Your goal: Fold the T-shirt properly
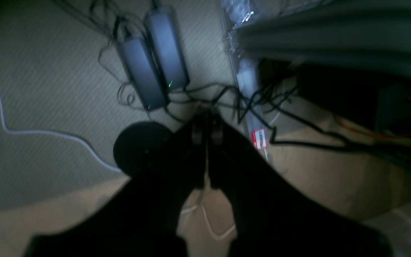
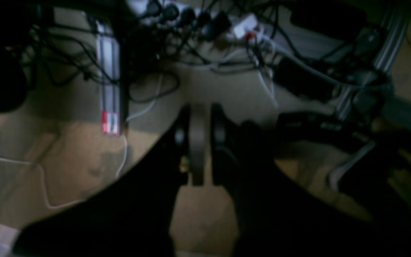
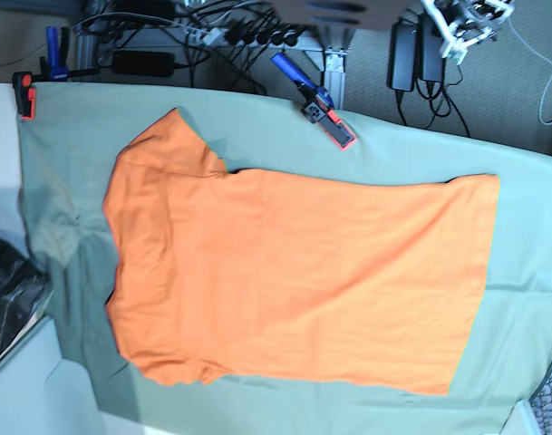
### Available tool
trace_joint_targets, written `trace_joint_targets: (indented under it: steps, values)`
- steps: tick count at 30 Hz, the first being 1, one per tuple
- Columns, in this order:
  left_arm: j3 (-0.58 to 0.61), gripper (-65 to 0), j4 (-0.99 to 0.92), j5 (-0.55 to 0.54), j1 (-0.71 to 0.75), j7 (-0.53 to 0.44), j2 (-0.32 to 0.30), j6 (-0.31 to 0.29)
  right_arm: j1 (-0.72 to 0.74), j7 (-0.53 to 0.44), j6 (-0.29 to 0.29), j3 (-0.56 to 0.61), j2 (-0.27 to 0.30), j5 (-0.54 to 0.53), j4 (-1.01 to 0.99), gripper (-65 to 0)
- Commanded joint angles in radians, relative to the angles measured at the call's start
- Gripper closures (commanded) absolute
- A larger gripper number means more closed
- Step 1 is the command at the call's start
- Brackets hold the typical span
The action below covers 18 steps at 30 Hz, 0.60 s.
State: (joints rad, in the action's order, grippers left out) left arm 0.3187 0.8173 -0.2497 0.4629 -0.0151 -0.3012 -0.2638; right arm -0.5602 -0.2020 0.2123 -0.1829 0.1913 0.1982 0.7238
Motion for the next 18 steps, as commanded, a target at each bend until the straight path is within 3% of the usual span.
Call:
trace_joint_targets:
  steps: [1,4,7,12,15,18]
  values:
    - [-0.024,-1.1,0.053,-0.005,0.039,-0.011,-0.016,-0.027,-0.039,-0.022,0.083,-0.001,0.021,-0.027,0.045,-2.5]
    - [-0.120,-1.1,0.201,-0.029,0.130,0.005,-0.034,-0.117,-0.132,-0.022,0.092,-0.001,0.063,-0.115,0.166,-2.5]
    - [-0.217,-1.2,0.356,-0.114,0.214,0.042,-0.042,-0.257,-0.230,-0.022,0.095,-0.001,0.107,-0.193,0.301,-2.5]
    - [-0.357,-1.6,0.609,-0.200,0.346,0.113,-0.049,-0.391,-0.384,-0.022,0.095,-0.001,0.167,-0.244,0.529,-2.5]
    - [-0.426,-1.9,0.747,-0.249,0.403,0.174,-0.049,-0.434,-0.462,-0.012,0.095,-0.003,0.193,-0.245,0.670,-2.5]
    - [-0.483,-10.8,0.856,-0.297,0.444,0.193,-0.051,-0.434,-0.515,0.045,0.095,-0.016,0.208,-0.282,0.811,-2.6]
